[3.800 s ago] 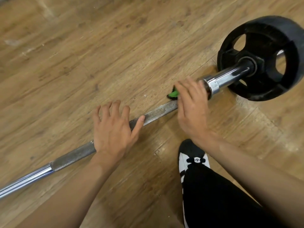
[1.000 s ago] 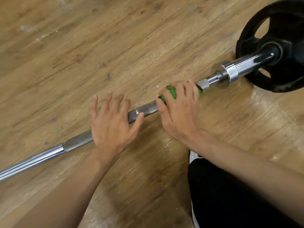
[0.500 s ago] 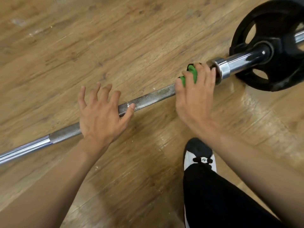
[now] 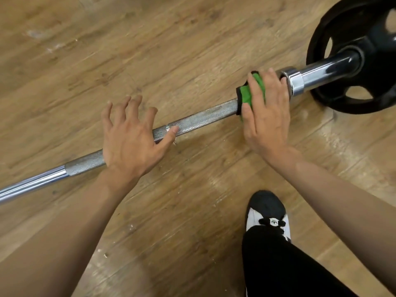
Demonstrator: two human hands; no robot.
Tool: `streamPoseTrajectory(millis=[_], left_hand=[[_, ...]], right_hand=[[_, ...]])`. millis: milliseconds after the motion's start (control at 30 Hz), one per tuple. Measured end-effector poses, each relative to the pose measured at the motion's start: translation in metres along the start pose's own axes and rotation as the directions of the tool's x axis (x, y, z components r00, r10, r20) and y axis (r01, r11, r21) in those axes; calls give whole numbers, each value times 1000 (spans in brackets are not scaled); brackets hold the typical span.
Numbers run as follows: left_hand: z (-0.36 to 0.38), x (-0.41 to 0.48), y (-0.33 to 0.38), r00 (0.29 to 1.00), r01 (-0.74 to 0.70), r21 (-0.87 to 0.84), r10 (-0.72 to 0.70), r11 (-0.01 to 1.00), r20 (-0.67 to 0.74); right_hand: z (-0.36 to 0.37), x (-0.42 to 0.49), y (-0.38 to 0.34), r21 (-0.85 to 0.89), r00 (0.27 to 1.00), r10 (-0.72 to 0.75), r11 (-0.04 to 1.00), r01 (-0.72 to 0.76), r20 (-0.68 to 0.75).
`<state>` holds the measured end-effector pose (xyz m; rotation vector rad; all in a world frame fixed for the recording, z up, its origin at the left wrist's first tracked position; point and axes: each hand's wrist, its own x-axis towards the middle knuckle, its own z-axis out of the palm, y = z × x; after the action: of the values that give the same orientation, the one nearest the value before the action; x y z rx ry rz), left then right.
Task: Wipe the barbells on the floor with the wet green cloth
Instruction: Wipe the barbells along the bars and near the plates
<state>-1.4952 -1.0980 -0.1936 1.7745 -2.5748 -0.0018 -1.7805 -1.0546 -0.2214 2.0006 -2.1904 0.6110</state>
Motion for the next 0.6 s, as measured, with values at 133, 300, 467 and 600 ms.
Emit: streamPoseTrajectory(millis=[133, 300, 467, 600], left_hand=[[0, 15, -5, 1000, 7, 12, -7, 1000, 20], [1, 30, -14, 1000, 13, 8, -13, 1000, 3], [-1, 46, -21, 999, 9, 8, -9, 1000, 33], [-2, 55, -24, 999, 27, 4, -27, 1000, 39]], right_hand=[[11, 7, -64, 121, 983, 183, 977, -178, -26], [19, 6, -86, 209, 935, -337, 928, 310, 110], [22, 43, -13, 100, 972, -229, 969, 224, 42], [21, 56, -6, 76, 999, 21, 997, -19, -26]])
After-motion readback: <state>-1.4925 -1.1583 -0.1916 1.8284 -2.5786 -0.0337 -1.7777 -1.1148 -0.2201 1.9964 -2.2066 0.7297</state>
